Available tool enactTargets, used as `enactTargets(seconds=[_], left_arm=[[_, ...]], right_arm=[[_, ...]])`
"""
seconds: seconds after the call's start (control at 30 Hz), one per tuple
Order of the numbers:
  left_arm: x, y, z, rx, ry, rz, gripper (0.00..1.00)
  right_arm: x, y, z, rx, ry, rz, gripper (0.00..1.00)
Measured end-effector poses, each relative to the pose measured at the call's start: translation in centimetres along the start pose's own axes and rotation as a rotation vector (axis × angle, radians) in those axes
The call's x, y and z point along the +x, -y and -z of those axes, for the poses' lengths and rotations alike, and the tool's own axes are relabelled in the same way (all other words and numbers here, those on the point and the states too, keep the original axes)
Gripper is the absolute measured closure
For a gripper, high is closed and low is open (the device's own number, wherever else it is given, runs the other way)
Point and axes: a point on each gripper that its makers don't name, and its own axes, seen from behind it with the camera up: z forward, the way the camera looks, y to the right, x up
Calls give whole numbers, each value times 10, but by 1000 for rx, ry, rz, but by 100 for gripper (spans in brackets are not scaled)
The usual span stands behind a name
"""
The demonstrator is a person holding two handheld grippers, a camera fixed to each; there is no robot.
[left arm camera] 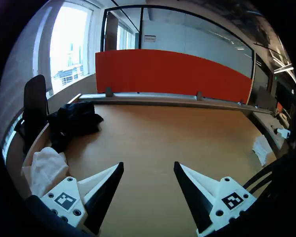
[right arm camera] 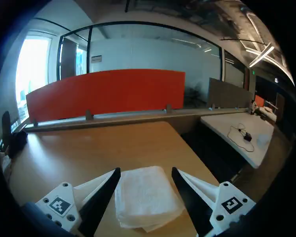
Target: Fold towel
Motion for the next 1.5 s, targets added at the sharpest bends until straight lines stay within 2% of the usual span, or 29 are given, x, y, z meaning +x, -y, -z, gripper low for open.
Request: enactTargets(seconds=[0.1, 0.27, 0.5, 0.77, 1.03, 1.27, 1.5], left_arm=[[12, 4, -1, 8, -38, 18, 6], [29, 11, -3, 25, -95, 50, 6], [51, 12, -2, 20, -159, 40, 6], [69, 11, 0, 19, -218, 36, 6], [85, 8, 2, 14, -264, 24, 6], [99, 7, 7, 15, -302, 16, 6], [112, 10, 13, 26, -342, 7, 6]], right_arm=[[10, 2, 2, 5, -43, -11, 0], [19, 9, 2, 12, -76, -18, 0], [37, 26, 5, 37, -117, 10, 0], [73, 65, 15, 96, -196, 45, 0], [102, 106, 26, 152, -259, 53, 0], [115, 146, 35, 206, -294, 76, 0], [125, 178, 42, 230, -313, 83, 0]])
